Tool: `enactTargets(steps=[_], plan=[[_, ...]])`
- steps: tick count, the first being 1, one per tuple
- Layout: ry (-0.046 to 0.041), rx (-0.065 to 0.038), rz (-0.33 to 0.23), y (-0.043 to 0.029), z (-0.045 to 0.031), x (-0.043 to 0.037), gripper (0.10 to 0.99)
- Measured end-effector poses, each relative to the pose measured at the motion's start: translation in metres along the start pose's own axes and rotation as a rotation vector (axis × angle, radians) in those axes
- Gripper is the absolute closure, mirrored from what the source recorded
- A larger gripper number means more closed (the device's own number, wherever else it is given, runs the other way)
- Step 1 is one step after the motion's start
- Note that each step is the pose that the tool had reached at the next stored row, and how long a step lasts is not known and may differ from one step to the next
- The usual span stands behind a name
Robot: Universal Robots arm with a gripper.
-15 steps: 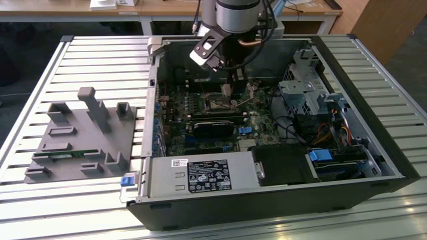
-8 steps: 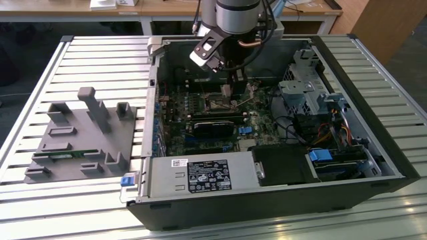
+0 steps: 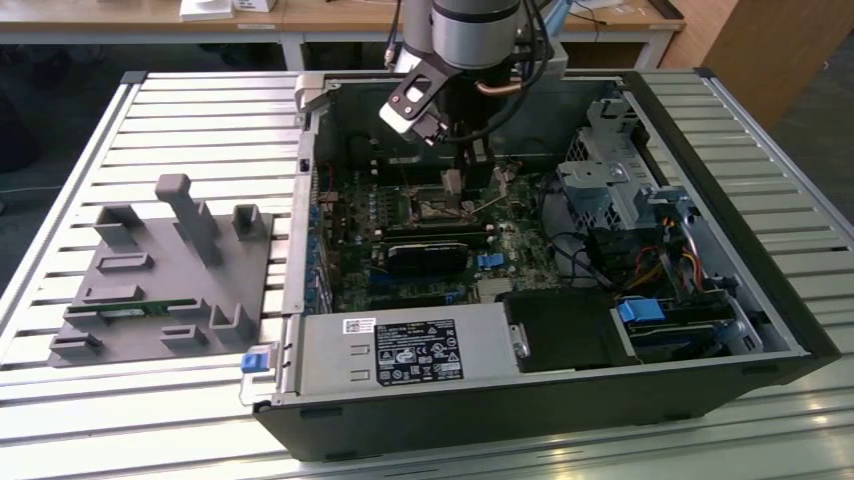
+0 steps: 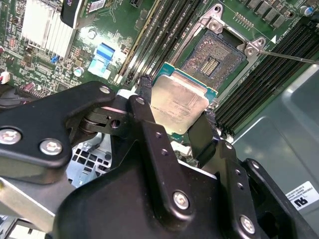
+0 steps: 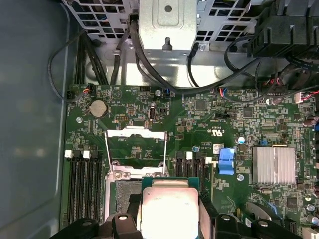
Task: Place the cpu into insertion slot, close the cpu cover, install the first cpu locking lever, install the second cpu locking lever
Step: 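Place the cpu into insertion slot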
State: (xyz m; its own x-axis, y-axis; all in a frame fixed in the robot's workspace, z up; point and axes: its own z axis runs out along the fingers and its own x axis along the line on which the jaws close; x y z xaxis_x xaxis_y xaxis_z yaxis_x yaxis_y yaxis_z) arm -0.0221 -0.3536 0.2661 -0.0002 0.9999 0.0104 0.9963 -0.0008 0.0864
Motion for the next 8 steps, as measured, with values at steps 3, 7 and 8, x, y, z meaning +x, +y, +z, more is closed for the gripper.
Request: enactTargets(steps=[3, 7, 8], plan=[[0.0, 0.0, 0.0, -0.0001, 0.0006, 0.0, 0.545], [0.0, 0.0, 0.0, -0.0003, 0.0013, 0.0, 0.545], [-0.0001, 0.0, 0.0, -0.0004, 0.0014, 0.0, 0.545]])
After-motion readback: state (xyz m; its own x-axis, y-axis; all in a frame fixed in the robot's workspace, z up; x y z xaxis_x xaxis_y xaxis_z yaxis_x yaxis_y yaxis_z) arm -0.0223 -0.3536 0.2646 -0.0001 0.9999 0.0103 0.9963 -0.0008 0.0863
